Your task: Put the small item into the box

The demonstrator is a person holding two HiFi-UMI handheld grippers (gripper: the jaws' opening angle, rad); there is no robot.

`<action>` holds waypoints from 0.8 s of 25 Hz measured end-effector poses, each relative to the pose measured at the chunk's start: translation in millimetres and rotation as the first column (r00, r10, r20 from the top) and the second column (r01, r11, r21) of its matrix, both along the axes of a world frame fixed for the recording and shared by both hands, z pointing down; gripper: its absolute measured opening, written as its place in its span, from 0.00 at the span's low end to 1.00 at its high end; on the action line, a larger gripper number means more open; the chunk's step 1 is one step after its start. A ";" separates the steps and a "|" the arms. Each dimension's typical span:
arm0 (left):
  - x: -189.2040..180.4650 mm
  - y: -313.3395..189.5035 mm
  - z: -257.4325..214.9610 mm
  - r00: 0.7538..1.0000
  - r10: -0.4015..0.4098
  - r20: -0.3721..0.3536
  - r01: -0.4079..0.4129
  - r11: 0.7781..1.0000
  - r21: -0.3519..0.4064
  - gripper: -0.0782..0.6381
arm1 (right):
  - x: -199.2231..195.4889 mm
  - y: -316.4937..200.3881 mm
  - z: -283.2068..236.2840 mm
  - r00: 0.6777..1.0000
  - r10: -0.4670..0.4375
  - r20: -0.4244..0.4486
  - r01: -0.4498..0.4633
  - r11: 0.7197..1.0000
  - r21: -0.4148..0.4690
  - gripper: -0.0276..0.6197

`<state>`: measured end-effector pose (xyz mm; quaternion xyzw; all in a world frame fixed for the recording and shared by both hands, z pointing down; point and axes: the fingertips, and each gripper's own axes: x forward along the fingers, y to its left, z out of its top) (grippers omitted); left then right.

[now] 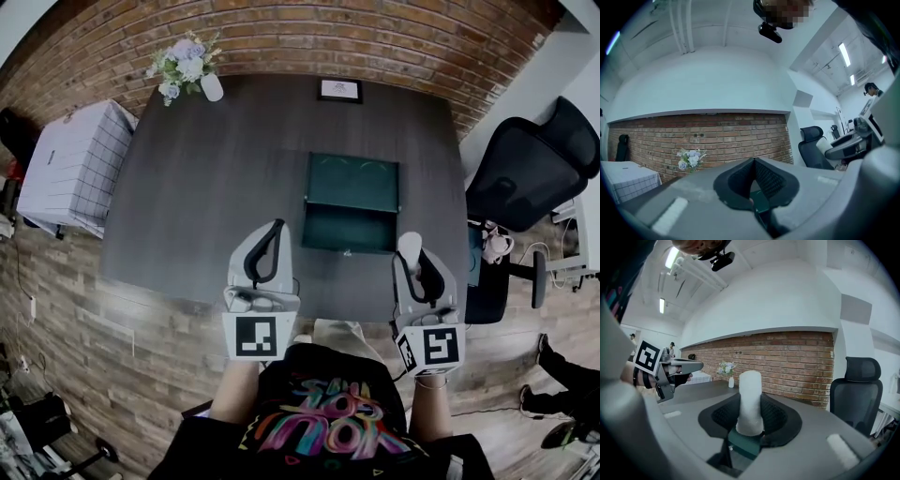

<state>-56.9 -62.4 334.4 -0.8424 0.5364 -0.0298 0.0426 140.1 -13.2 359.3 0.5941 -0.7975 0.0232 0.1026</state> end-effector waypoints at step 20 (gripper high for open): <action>17.5 -90.9 -7.1 0.992 -0.128 -0.008 0.128 0.992 -0.019 0.11 | 15.5 -114.9 0.0 0.990 -0.142 0.011 0.142 0.989 -0.027 0.25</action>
